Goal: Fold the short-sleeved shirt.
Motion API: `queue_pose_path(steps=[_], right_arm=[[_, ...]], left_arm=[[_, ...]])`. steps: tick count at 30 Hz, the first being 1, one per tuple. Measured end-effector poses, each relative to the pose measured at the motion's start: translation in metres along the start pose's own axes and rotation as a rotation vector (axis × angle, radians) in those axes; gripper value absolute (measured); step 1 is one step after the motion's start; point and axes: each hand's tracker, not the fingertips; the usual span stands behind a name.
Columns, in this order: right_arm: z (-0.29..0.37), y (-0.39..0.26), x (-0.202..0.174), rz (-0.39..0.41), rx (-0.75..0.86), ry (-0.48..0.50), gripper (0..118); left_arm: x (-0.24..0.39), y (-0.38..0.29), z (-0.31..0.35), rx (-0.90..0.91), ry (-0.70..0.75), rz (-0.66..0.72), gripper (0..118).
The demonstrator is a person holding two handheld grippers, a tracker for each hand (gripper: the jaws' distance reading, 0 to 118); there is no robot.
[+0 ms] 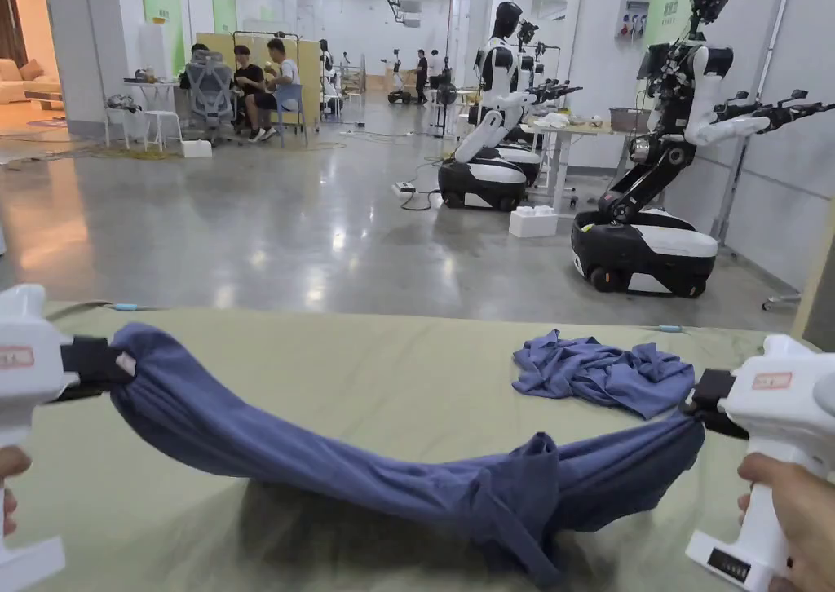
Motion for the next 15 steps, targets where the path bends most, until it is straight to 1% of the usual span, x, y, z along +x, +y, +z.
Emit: queue_pose_path(steps=[1,2,4,5,7,10,12,15], right_arm=[[0.005,-0.018,0.014,-0.007,-0.011,-0.001,4],[0.011,-0.036,0.023,-0.012,-0.032,-0.035,4],[0.024,-0.072,0.052,-0.038,-0.050,-0.021,4],[0.031,-0.088,0.065,-0.052,-0.059,-0.038,4],[0.038,-0.114,0.091,-0.055,-0.072,-0.042,4],[0.048,-0.145,0.111,-0.060,-0.135,-0.054,4],[0.055,-0.156,0.120,-0.079,-0.135,-0.057,4],[0.063,-0.165,0.124,-0.095,-0.133,-0.047,4]], left_arm=[[-0.005,-0.024,0.010,-0.040,-0.014,0.018,0],[-0.012,-0.047,0.019,-0.054,-0.034,0.041,0],[-0.025,-0.095,0.037,-0.089,-0.003,0.076,0],[-0.031,-0.114,0.046,-0.089,-0.011,0.084,0],[-0.042,-0.149,0.059,-0.132,0.021,0.102,0],[-0.058,-0.179,0.076,-0.159,0.009,0.142,0],[-0.062,-0.187,0.087,-0.163,0.005,0.150,0],[-0.063,-0.188,0.100,-0.177,-0.004,0.142,0]])
